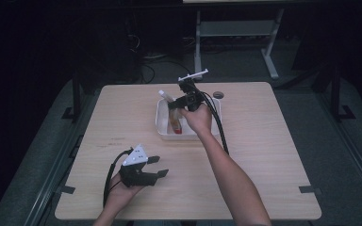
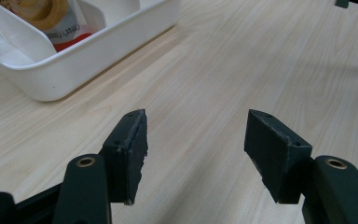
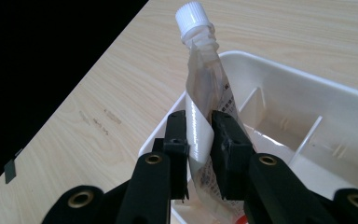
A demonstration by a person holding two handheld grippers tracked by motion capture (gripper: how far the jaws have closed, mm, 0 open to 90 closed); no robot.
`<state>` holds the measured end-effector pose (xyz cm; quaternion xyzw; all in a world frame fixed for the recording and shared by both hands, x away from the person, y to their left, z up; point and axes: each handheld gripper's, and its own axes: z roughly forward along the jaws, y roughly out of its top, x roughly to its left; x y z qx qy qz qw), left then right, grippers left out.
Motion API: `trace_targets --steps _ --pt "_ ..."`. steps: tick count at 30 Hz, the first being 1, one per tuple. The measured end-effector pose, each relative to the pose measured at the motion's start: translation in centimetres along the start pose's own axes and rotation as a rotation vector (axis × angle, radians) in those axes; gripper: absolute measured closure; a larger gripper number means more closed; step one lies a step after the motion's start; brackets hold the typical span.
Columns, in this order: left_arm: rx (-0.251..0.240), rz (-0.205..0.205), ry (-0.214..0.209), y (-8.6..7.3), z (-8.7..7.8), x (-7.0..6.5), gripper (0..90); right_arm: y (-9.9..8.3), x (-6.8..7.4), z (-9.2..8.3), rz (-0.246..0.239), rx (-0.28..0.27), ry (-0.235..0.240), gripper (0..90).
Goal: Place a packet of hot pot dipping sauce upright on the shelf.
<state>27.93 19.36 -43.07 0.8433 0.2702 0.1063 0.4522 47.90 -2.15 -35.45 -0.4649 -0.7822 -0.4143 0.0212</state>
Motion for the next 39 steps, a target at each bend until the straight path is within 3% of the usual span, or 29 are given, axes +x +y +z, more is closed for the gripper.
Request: trace_targets --steps 9,16,22,39 --pt "-0.007 0.003 -0.003 0.1 0.0 -0.1 38.8 -0.5 0.4 -0.3 -0.03 0.012 -0.011 74.9" --pt "-0.002 0.015 0.004 0.1 -0.1 0.1 38.1 -1.2 0.4 -1.4 -0.064 0.013 -0.022 69.0" --pt "0.002 0.018 0.006 0.1 -0.1 0.0 37.8 -1.9 -0.2 -2.8 -0.059 -0.007 0.015 67.3" --pt "0.008 0.019 0.007 0.0 0.1 0.0 37.5 -4.0 -0.5 -6.9 -0.114 -0.021 0.051 62.0"
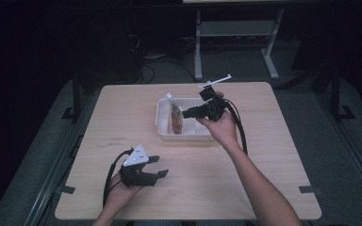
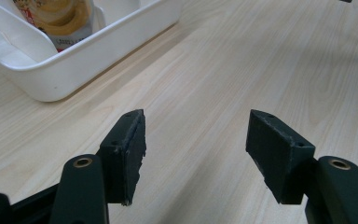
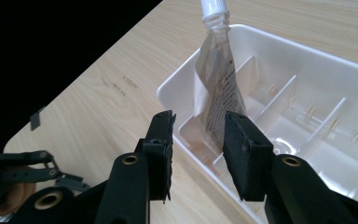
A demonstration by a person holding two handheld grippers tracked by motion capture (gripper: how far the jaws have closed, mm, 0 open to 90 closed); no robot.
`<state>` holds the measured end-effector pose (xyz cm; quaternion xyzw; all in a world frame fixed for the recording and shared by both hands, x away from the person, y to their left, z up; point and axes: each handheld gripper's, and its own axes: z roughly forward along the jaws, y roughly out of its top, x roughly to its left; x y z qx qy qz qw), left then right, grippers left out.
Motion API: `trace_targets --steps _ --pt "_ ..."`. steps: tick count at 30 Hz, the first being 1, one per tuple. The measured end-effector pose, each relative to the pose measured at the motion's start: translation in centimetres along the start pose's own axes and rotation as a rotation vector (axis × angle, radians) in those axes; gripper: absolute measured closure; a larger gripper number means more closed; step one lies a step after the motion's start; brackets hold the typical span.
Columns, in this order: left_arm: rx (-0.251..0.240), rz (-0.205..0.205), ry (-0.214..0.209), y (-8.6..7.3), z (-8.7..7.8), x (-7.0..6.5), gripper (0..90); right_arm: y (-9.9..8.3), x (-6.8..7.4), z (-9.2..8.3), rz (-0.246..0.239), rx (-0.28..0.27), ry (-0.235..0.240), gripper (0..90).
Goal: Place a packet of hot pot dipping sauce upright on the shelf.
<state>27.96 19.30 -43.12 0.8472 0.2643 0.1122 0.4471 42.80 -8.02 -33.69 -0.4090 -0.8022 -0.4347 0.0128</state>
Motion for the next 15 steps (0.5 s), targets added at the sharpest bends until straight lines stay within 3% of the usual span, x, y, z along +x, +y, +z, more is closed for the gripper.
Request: trace_targets --steps 15 --pt "0.0 -0.009 0.005 0.0 0.0 0.1 36.9 -2.1 -1.1 -2.5 0.008 -0.01 0.032 57.6"
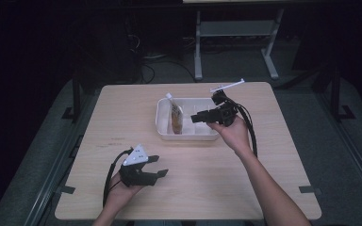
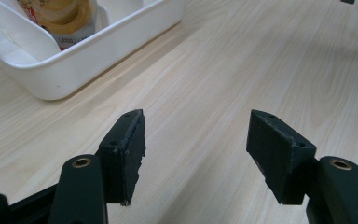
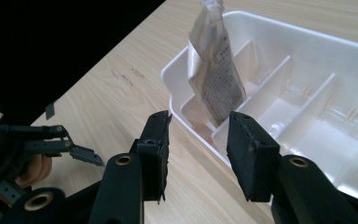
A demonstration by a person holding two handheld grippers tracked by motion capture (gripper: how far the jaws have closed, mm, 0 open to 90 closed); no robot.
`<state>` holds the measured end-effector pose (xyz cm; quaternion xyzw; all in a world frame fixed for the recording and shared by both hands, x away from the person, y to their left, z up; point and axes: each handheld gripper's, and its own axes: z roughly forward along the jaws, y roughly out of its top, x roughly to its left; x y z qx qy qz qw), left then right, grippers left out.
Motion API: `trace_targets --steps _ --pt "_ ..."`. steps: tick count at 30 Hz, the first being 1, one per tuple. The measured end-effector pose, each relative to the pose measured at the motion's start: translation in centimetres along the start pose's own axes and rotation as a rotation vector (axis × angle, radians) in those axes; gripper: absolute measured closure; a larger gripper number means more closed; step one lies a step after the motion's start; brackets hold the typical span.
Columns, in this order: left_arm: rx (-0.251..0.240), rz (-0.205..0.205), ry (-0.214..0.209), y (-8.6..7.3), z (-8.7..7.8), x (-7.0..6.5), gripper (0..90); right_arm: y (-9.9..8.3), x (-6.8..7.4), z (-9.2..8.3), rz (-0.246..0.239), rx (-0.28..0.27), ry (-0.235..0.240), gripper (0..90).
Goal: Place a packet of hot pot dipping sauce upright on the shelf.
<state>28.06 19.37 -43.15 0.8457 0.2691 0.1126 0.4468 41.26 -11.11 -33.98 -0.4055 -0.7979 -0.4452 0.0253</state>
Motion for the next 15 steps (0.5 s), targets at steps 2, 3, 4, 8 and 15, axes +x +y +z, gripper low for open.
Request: trace_targets --steps 2,3,4,8,15 --pt "0.004 0.003 -0.001 0.0 0.1 0.0 36.9 -0.1 0.0 -0.1 0.001 -0.003 0.0 57.2" --pt "0.005 0.003 -0.002 0.0 0.1 -0.1 36.9 -0.3 -0.2 -0.2 0.003 -0.003 0.005 56.4" --pt "0.007 0.005 -0.003 0.0 0.1 -0.1 36.8 -0.4 -0.3 -0.3 0.004 -0.003 0.006 55.9" --pt "0.007 0.004 -0.002 0.0 0.2 -0.1 36.6 -1.4 -0.6 -0.7 -0.002 0.013 0.011 53.0" --pt "0.01 0.003 -0.002 0.0 0.3 -0.1 36.4 -2.8 -0.4 -2.0 -0.037 0.018 0.006 49.3"
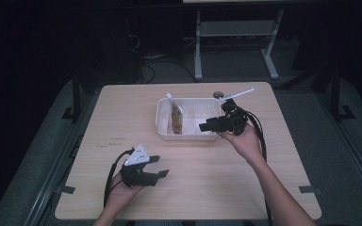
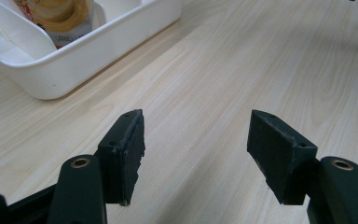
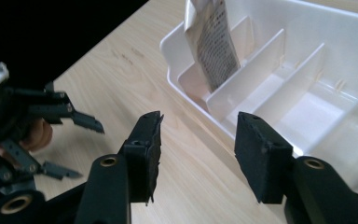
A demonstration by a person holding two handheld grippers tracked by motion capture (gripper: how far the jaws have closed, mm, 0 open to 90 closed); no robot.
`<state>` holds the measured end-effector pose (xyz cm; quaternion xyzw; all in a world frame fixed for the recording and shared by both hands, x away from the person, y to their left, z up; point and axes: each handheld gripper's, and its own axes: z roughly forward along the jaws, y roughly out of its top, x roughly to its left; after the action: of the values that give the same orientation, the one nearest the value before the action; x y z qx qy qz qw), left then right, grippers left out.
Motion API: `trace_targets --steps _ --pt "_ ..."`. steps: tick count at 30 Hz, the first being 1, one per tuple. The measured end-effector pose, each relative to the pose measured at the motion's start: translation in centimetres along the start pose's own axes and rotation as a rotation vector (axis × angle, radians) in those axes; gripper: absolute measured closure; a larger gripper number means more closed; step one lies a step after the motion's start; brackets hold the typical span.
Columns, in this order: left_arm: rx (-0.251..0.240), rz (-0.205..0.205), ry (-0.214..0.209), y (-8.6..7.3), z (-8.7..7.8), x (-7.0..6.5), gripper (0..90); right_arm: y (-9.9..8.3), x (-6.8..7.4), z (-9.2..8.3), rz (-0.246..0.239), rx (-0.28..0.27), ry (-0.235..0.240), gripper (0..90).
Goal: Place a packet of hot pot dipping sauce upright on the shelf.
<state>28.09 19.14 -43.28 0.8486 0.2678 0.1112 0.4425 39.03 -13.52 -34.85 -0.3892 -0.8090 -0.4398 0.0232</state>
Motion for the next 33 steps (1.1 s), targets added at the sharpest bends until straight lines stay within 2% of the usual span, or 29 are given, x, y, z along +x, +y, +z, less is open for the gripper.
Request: trace_targets --steps 2,13,23,33 --pt "-0.002 -0.002 0.0 0.0 0.0 0.0 36.3 -0.4 0.2 -0.5 -0.024 -0.001 -0.009 48.5" --pt "-0.005 -0.005 0.007 0.0 -0.1 0.1 36.3 -2.7 0.3 -2.2 -0.058 0.007 -0.034 47.8" --pt "-0.005 -0.004 0.009 -0.1 -0.1 0.0 36.3 -5.4 -0.2 -2.8 -0.05 0.017 -0.044 45.7" --pt "-0.003 -0.003 0.011 -0.1 -0.1 0.1 36.2 -7.0 -0.6 -3.3 -0.043 0.017 -0.057 44.7"
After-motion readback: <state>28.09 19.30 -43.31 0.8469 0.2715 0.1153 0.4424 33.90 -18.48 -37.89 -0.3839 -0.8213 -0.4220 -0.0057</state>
